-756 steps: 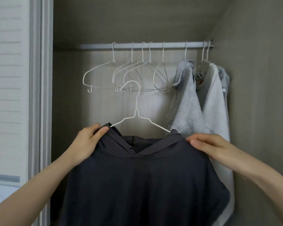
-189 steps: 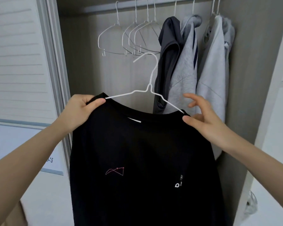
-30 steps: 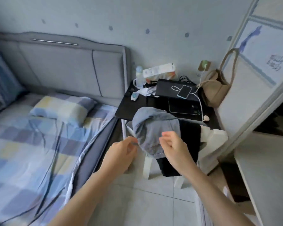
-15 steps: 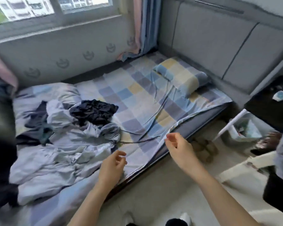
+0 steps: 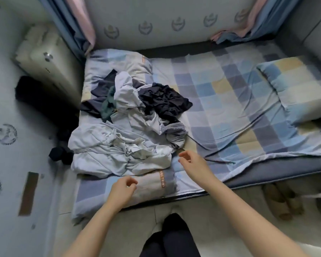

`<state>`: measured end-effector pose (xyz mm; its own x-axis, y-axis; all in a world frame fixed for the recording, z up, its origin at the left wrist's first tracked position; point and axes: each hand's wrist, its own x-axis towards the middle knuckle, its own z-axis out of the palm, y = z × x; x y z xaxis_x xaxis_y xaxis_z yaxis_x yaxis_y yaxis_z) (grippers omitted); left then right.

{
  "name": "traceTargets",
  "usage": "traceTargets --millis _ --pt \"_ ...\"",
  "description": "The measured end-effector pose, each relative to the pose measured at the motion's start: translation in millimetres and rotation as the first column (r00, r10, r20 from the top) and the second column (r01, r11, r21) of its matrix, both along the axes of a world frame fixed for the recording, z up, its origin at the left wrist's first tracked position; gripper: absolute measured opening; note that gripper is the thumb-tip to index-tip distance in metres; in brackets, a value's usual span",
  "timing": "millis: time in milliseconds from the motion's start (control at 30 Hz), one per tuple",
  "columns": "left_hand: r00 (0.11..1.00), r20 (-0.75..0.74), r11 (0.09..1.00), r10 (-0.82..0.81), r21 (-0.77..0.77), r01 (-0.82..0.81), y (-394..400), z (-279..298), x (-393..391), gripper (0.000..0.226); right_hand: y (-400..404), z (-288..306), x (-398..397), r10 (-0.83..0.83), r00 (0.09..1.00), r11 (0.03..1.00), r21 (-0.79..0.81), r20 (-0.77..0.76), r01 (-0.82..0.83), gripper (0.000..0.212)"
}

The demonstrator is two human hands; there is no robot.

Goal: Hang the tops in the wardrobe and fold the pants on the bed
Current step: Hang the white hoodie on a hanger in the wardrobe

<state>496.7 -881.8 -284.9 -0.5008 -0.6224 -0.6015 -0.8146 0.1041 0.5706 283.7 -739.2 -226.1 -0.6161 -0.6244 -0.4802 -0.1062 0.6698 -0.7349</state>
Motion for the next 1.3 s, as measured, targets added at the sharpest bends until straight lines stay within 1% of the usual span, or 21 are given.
traceTargets --millis 200,367,467,567,733,800,867,900,933,967,1000,1033,1067,1100,1133,1167,1200,1267,1300 --pt "0.987 0.158 1.000 0.009 0.008 -0.011 -39.0 -53.7 -28.5 0.014 -73.3 -60.1 -46.4 0.189 0.982 0.975 0.120 0.006 -0.188 0.021" --pt "0.967 0.253 0.997 -0.044 0.066 0.028 -70.9 -101.9 -48.7 0.029 -128.3 -126.4 -66.4 0.341 0.940 0.920 0.203 0.001 -0.334 0.025" --pt "0.962 0.268 0.996 -0.055 0.086 0.033 -91.8 -131.7 -58.4 0.035 -155.4 -173.6 -66.2 0.415 0.910 0.883 0.239 0.006 -0.404 0.028" --pt "0.965 0.258 0.995 -0.042 0.095 0.018 -114.9 -162.8 -66.0 0.039 -179.0 -229.2 -59.4 0.484 0.875 0.841 0.270 0.010 -0.469 0.037" --pt "0.966 0.257 0.992 -0.019 0.125 -0.014 -145.4 -212.7 -65.9 0.039 -211.4 -307.1 -43.4 0.496 0.865 0.800 0.350 0.072 -0.488 0.050" --pt "0.967 0.253 0.985 0.017 0.161 -0.060 -150.9 -229.6 -61.2 0.038 -222.0 -325.5 -38.4 0.513 0.854 0.773 0.388 0.085 -0.502 0.056" --pt "0.964 0.250 0.965 0.089 0.216 -0.146 -156.0 -246.1 -54.4 0.037 -227.3 -346.9 -33.9 0.526 0.844 0.733 0.448 0.106 -0.513 0.056" --pt "0.959 0.244 0.948 0.143 0.243 -0.203 -158.3 -252.0 -51.0 0.036 -227.8 -356.3 -32.2 0.534 0.838 0.713 0.474 0.109 -0.516 0.051" --pt "0.952 0.234 0.927 0.197 0.270 -0.259 -160.1 -256.0 -47.7 0.033 -228.5 -363.1 -29.7 0.549 0.829 0.700 0.485 0.104 -0.524 0.042" --pt "0.942 0.222 0.902 0.252 0.299 -0.312 -161.2 -257.7 -45.5 0.031 -228.2 -364.8 -27.8 0.546 0.832 0.709 0.476 0.096 -0.520 0.030" --pt "0.928 0.217 0.874 0.302 0.327 -0.360 -162.4 -259.6 -43.6 0.026 -228.5 -361.0 -24.6 0.505 0.859 0.756 0.439 0.082 -0.486 0.021" --pt "0.914 0.215 0.846 0.343 0.351 -0.400 -164.2 -259.4 -41.9 0.021 -229.4 -355.3 -19.6 0.428 0.901 0.825 0.375 0.074 -0.423 0.022" --pt "0.901 0.216 0.822 0.377 0.370 -0.433 -166.4 -258.5 -39.9 0.015 -231.6 -344.3 -13.4 0.312 0.945 0.897 0.297 0.095 -0.326 0.028" --pt "0.889 0.215 0.800 0.404 0.389 -0.457 -168.6 -254.6 -39.0 0.013 -234.4 -328.9 -8.1 0.164 0.972 0.957 0.212 0.167 -0.198 0.030" --pt "0.877 0.215 0.775 0.430 0.411 -0.480 -170.5 -251.7 -37.9 0.015 -237.7 -310.8 -2.6 0.003 0.963 0.990 0.138 0.271 -0.042 0.029" --pt "0.862 0.219 0.751 0.457 0.425 -0.506 -172.5 -248.7 -36.3 0.019 -240.5 -295.9 2.3 -0.145 0.908 0.989 0.096 0.394 0.116 0.025" --pt "0.844 0.223 0.725 0.488 0.435 -0.534 -174.0 -243.2 -34.4 0.022 -242.5 -275.2 6.6 -0.260 0.827 0.964 0.083 0.498 0.253 0.022" --pt "0.802 0.204 0.678 0.561 0.443 -0.586 -176.9 -233.8 -30.2 0.034 -241.9 -239.4 11.2 -0.390 0.663 0.890 0.079 0.639 0.449 0.024" --pt "0.783 0.174 0.658 0.597 0.452 -0.602 -177.8 -227.9 -28.5 0.048 -240.7 -218.3 11.8 -0.409 0.603 0.860 0.068 0.685 0.506 0.026"
